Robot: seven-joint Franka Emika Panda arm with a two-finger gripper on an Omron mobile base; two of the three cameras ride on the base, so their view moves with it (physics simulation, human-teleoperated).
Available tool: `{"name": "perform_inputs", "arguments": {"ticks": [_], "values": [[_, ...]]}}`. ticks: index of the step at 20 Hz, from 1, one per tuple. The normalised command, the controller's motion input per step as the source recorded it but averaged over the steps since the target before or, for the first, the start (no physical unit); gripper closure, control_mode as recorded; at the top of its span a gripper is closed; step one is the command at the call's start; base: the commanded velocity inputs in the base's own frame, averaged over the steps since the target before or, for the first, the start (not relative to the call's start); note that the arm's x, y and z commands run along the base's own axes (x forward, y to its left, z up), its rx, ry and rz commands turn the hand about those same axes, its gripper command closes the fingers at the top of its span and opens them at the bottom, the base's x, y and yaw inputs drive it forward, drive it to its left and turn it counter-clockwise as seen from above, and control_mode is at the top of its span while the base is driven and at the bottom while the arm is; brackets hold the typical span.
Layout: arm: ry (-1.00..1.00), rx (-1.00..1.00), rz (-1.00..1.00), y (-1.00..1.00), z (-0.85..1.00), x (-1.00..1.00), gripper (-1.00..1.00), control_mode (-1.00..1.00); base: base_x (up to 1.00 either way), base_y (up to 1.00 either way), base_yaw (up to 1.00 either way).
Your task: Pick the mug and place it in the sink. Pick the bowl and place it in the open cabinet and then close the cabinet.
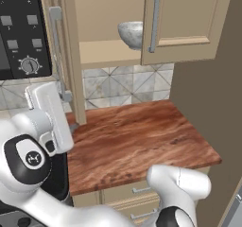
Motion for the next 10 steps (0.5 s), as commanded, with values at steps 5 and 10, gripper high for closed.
{"name": "perform_inputs", "arguments": {"ticks": [5,10], "values": [[0.00,0.00,-0.07,-0.18,0.00,0.00,-1.00,-1.00,0.00,0.00,0.00],[-0.01,0.00,-0.03,-0.32,0.00,0.00,-1.00,-1.00,0.00,0.00,0.00]]}}
